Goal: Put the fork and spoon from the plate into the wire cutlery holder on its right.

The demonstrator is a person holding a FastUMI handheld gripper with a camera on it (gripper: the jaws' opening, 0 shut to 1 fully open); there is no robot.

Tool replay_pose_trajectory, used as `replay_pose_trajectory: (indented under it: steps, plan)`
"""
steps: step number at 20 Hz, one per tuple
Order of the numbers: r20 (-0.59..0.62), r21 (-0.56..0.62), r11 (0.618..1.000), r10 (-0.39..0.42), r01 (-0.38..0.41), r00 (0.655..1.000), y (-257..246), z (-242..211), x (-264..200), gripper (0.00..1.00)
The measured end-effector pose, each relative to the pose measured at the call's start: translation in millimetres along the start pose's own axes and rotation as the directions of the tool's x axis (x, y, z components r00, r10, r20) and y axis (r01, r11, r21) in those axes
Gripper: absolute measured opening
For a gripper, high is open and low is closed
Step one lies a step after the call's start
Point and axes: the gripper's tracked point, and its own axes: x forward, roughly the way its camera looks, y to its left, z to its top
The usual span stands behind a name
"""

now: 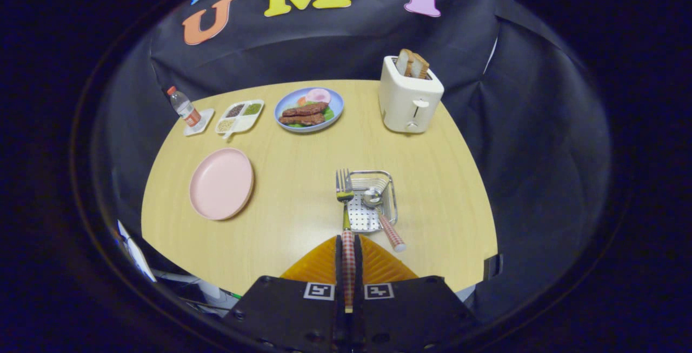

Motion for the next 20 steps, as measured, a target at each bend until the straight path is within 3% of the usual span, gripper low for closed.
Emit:
replay_pose_trajectory:
  steps: [7,12,20]
  plan:
    - [-0.117,0.019,0.999,0.042,-0.04,0.992,-15,5,1,0.06]
    - [-0.196,-0.043,0.999,0.016,-0.025,0.98,-24,14,10,0.06]
    - [-0.469,0.073,0.996,0.083,-0.055,0.879,-21,15,35,0.06]
